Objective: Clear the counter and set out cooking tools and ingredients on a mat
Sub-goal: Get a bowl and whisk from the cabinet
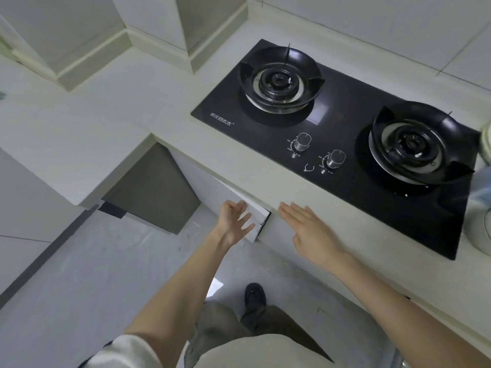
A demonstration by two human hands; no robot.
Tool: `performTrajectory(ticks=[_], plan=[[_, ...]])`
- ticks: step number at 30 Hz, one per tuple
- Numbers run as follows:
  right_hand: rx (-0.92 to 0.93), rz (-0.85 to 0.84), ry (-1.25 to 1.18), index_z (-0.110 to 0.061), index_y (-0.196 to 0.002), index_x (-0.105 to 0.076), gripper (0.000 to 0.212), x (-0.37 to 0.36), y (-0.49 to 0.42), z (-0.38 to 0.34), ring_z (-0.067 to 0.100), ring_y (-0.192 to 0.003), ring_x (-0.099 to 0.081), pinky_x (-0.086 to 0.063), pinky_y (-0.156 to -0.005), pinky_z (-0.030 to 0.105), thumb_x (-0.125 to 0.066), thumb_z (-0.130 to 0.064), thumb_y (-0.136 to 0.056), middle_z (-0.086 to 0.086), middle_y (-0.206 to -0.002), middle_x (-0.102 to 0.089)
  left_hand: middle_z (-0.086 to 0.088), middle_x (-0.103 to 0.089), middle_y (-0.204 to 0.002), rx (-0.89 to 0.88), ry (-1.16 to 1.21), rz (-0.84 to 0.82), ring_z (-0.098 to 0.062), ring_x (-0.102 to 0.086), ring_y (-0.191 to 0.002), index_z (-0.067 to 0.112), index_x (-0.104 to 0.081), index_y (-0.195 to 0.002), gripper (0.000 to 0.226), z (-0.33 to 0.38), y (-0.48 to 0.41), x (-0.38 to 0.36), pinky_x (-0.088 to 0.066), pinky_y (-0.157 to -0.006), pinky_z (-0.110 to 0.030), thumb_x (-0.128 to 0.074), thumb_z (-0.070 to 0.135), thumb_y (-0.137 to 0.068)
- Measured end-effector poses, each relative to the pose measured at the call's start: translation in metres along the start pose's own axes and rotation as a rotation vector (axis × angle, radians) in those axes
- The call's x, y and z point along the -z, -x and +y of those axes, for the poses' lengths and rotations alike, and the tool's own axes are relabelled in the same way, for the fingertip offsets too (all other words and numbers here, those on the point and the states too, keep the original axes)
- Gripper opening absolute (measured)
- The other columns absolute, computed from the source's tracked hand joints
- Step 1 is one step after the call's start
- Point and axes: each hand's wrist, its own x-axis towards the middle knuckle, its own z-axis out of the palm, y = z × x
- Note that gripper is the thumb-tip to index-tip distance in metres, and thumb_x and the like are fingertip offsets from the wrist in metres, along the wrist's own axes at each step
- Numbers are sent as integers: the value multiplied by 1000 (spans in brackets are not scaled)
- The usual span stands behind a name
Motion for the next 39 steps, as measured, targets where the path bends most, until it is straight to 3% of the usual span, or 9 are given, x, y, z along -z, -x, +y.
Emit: performTrajectory(ticks=[7, 12, 16, 20, 24, 29, 34, 39], plan=[[30, -33, -29, -19, -153, -10, 74, 5, 1, 5, 8, -147, -2, 4, -118, 23, -40, 2, -89, -10, -159, -2, 2, -49, -136, -18, 56, 33, -23, -48, -120, 13, -49, -133, 50, 5, 2, -23, -41, -101, -43, -33, 39, -93], [-28, -51, -73, -19, -152, -18, 66, 8, 1, -3, 9, -146, -12, -9, -120, 29, -40, -3, -91, -8, -159, -12, 0, -54, -132, -27, -7, 30, -24, -50, -119, 16, -52, -126, 42, 0, 15, -18, -42, -101, -42, -36, 40, -95], [-134, 35, -170, -18, -150, -26, 59, 12, 17, -16, 16, -141, -28, -16, -117, 24, -41, -5, -94, -6, -156, -25, 0, -60, -127, -45, -150, -44, -25, -52, -118, 18, -51, -126, 39, 1, 34, -9, -41, -100, -40, -37, 37, -96], [-241, 128, -263, -19, -148, -31, 56, 12, 45, -32, 15, -139, -30, -18, -115, 23, -43, -7, -95, -5, -154, -30, -1, -60, -125, -90, -296, -138, -25, -54, -117, 17, -53, -125, 37, 1, 59, -1, -44, -96, -37, -37, 33, -97], [-317, 243, -309, -21, -146, -34, 55, 16, 84, -49, 15, -137, -32, -22, -115, 26, -43, -8, -94, -6, -151, -35, 0, -62, -122, -243, -559, -140, -21, -58, -111, 18, -57, -120, 28, -3, 88, -3, -45, -99, -36, -41, 26, -99], [-408, 381, -346, -21, -145, -37, 52, 20, 133, -61, 17, -133, -37, -29, -112, 31, -43, -7, -95, -3, -147, -41, -1, -62, -119, -384, -770, -209, -16, -60, -100, 16, -58, -123, 29, -16, 118, -21, -48, -77, -24, -51, 18, -94], [-518, 490, -359, -20, -142, -42, 48, 15, 183, -59, 19, -130, -41, -35, -108, 32, -44, -8, -96, 0, -142, -47, -2, -61, -118, -472, -934, -308, -16, -58, -100, 20, -60, -115, 22, -40, 139, -49, -46, -88, -29, -52, 18, -94], [-687, 544, -411, -19, -137, -48, 43, -5, 233, -43, 18, -124, -48, -38, -98, 26, -46, -10, -96, -2, -136, -52, -3, -57, -129, -602, -1219, -437, -16, -53, -113, 17, -56, -127, 32, -81, 143, -82, -41, -98, -28, -44, 12, -97]])
